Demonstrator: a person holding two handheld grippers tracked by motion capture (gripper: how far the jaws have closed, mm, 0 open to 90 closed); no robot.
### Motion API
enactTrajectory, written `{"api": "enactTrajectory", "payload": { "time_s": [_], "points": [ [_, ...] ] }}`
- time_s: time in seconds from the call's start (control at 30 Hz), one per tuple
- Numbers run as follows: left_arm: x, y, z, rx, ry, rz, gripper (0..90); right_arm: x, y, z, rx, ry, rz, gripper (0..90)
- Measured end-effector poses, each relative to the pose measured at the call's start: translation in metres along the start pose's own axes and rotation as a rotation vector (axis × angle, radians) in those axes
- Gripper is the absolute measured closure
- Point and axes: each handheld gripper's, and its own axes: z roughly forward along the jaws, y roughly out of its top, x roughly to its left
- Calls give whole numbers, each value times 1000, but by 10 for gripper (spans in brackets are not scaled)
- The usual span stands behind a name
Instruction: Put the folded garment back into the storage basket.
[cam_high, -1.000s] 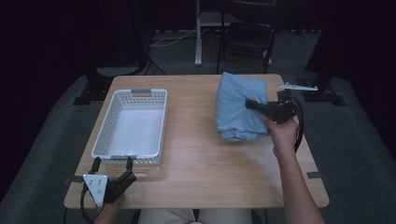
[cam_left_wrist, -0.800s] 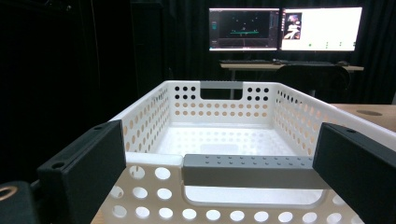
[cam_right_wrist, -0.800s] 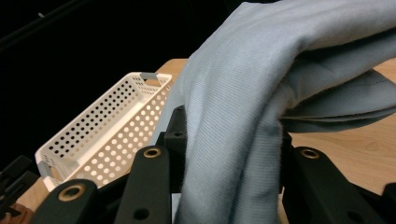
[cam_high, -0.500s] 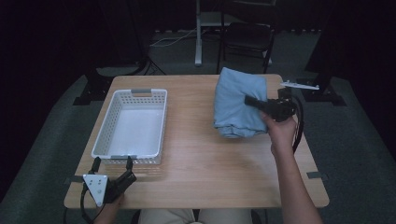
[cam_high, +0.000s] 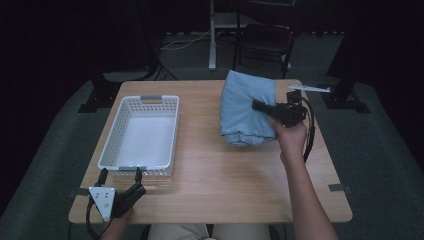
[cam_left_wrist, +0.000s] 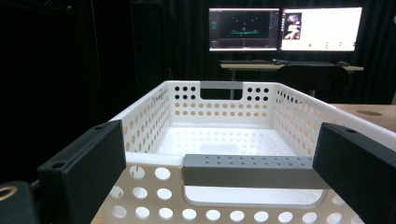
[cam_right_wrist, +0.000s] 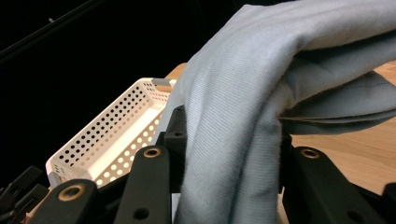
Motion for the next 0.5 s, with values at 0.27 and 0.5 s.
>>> {"api": "enactTrajectory", "payload": {
  "time_s": [0.27, 0.5],
  "points": [
    [0, 0, 0, -1, -3, 0, 39, 8, 0, 14, -12, 11, 16, 646],
    [0, 0, 0, 1, -7, 1, 39, 15, 0, 23, -24, 17, 18, 646]
  ]
}}
